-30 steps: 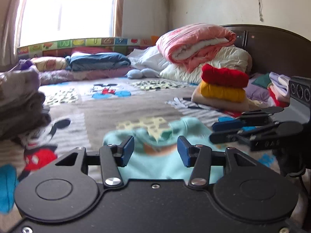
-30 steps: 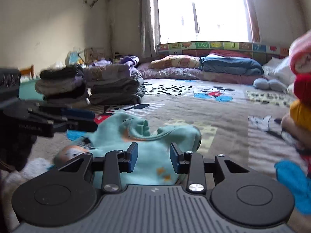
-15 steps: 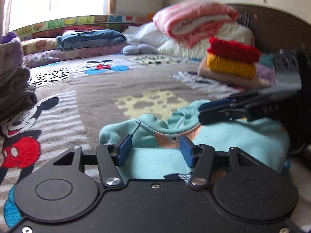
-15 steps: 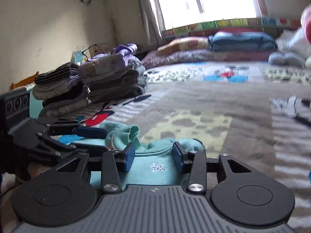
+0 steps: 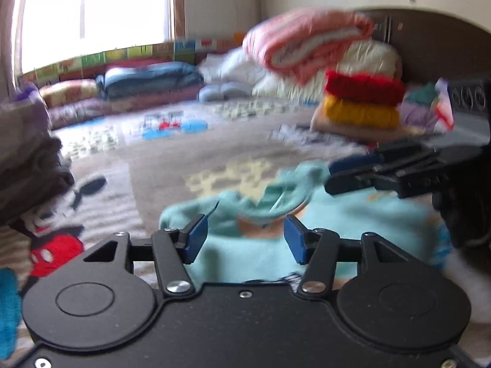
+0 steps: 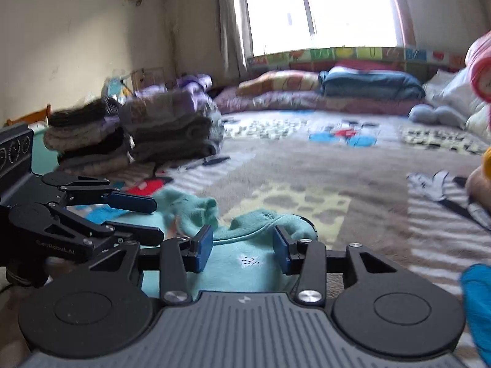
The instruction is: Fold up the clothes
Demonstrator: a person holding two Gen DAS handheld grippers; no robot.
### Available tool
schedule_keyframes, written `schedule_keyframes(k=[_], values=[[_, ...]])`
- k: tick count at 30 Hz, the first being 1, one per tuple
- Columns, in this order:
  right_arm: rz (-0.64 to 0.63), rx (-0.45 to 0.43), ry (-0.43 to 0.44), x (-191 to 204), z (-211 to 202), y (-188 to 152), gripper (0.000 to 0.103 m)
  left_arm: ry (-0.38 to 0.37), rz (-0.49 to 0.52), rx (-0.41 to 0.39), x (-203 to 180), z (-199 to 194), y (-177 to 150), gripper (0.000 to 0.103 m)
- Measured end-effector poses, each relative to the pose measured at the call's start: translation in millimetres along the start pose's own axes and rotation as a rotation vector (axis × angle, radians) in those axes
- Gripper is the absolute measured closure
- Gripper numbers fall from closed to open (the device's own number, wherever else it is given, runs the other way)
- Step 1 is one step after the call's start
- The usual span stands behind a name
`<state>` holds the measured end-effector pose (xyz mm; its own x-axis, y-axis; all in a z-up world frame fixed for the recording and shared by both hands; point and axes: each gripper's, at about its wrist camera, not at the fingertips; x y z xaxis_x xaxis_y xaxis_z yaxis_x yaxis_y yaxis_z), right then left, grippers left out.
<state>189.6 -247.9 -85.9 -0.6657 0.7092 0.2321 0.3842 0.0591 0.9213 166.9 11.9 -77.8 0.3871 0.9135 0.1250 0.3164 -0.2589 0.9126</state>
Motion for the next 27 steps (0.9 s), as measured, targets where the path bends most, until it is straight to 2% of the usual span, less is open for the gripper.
schedule_keyframes(k=[4, 8, 13, 18, 21, 23, 24, 26, 27], values=[[-0.048, 0.021, -0.021, 26, -23, -5, 0.055, -0.017, 0.060, 0.002, -16, -30, -3, 0.049], [-0.050, 0.051, -0.018, 38, -16, -18, 0.054, -0.020, 0.079, 0.062, -23, -21, -16, 0.049], [0.012, 0.066, -0.012, 27, -2, -37, 0.054, -0.049, 0.074, 0.087, -20, -8, -30, 0.048], [0.056, 0.068, 0.009, 18, 4, -40, 0.054, -0.059, 0.033, 0.090, -17, -2, -36, 0.045], [0.046, 0.059, 0.009, 23, 0, -39, 0.054, -0.062, -0.010, 0.087, -13, -8, -35, 0.044], [0.046, 0.015, -0.011, 31, -14, -36, 0.051, -0.043, -0.091, 0.085, -8, -21, -30, 0.043], [0.091, -0.009, -0.024, 30, -22, -36, 0.049, -0.030, -0.137, 0.077, -5, -30, -27, 0.042], [0.198, -0.057, -0.050, 27, -39, -38, 0.032, 0.002, -0.247, 0.064, 0, -44, -24, 0.027], [0.272, -0.081, -0.051, 21, -44, -40, 0.030, 0.015, -0.318, 0.069, 5, -48, -25, 0.027]])
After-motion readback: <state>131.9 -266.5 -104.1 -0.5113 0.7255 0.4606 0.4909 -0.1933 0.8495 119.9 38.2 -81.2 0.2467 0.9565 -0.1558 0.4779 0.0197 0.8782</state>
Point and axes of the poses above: each gripper's, at about its wrist camera, not at the fingertips, and z roughly the way its jaws point, x to its left, y to its top, and after that the axes turned 10 degrees about y, right-handed
